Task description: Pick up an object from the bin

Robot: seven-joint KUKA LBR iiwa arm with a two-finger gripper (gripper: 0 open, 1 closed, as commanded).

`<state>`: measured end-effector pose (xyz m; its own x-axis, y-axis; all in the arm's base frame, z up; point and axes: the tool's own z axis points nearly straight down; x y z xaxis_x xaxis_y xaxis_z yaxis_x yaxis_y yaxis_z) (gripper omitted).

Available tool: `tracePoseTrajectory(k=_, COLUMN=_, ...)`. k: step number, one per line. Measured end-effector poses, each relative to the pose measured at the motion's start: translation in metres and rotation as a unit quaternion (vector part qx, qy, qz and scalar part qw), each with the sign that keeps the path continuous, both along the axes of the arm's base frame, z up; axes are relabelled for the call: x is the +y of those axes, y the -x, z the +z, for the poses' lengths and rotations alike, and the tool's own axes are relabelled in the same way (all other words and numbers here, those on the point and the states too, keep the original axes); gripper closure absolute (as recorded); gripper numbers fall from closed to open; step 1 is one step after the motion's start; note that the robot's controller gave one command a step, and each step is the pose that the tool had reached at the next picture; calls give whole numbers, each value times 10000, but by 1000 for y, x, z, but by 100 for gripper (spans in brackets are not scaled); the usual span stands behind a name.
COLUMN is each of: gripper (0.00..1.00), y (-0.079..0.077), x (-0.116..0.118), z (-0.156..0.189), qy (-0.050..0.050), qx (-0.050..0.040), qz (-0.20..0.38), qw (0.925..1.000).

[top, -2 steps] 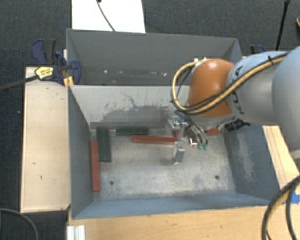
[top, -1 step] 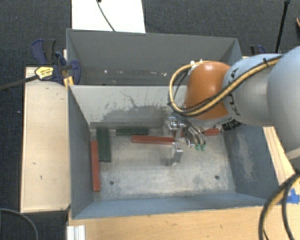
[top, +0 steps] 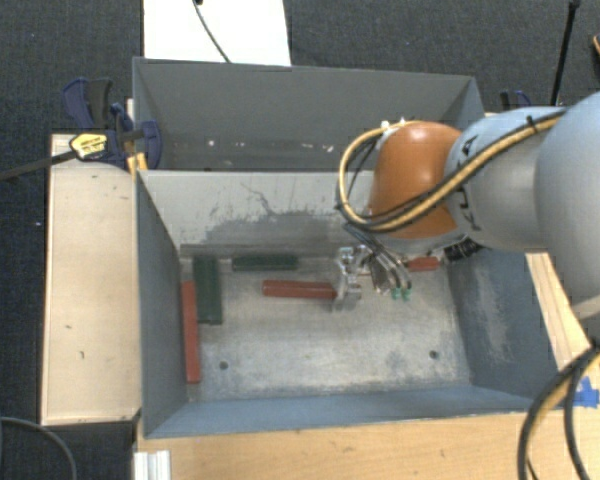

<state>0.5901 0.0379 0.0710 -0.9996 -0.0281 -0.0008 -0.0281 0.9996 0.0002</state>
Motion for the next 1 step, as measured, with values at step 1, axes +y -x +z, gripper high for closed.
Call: tracePoseTrajectory(k=1, gripper=100, y=11, x=10, z=160, qy=-9, qx=-52, qz=-346, qw=9994)
